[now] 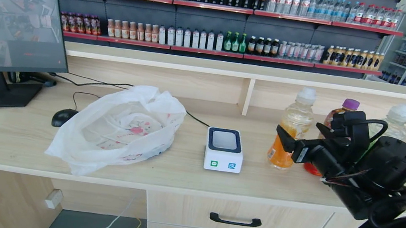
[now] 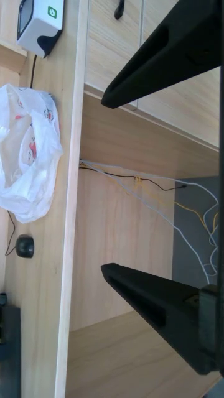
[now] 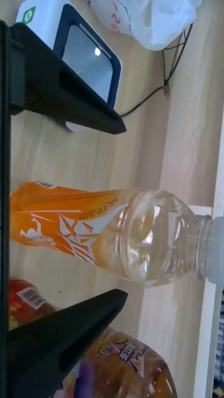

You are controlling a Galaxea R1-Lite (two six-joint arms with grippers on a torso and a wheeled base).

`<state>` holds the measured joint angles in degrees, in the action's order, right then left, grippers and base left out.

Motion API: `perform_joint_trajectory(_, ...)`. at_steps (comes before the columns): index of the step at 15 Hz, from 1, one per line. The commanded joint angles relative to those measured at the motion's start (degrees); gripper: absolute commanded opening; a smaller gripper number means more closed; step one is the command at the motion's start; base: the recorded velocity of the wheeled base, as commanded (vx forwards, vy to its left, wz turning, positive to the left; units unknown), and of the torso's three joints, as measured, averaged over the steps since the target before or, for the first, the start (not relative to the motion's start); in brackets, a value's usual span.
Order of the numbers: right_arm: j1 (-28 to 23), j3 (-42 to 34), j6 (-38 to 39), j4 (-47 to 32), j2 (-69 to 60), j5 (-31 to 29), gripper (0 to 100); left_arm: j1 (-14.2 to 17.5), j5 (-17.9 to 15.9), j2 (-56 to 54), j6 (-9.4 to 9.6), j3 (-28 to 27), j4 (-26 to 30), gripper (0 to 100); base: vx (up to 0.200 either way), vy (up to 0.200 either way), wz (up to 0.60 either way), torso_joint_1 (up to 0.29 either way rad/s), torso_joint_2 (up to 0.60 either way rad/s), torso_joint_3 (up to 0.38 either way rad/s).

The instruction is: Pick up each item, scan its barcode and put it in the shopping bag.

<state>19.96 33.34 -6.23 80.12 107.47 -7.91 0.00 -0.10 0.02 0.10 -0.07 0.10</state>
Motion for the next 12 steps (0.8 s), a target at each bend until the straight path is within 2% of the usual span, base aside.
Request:
perform_joint_trajectory(1, 0.00, -0.47, 0.60, 0.92, 0.63, 0.09, 100, 0.00, 0.01, -0.02, -0.01, -0.01, -0.01, 100, 0.000, 0.000, 0.00, 0.000, 0.00, 0.000)
perform_joint_trajectory(8, -0.36, 2.52, 2.45, 1.27, 4.24, 0.00, 100, 0.00, 0.01, -0.02, -0.01, -0.01, -0.01, 100, 0.000, 0.000, 0.00, 0.000, 0.00, 0.000)
perform_joint_trajectory(12, -2.29, 5.51, 2.63, 1.27, 7.58, 0.09, 100, 0.00, 0.01, -0.02, -0.01, -0.01, -0.01, 100, 0.000, 0.000, 0.00, 0.000, 0.00, 0.000)
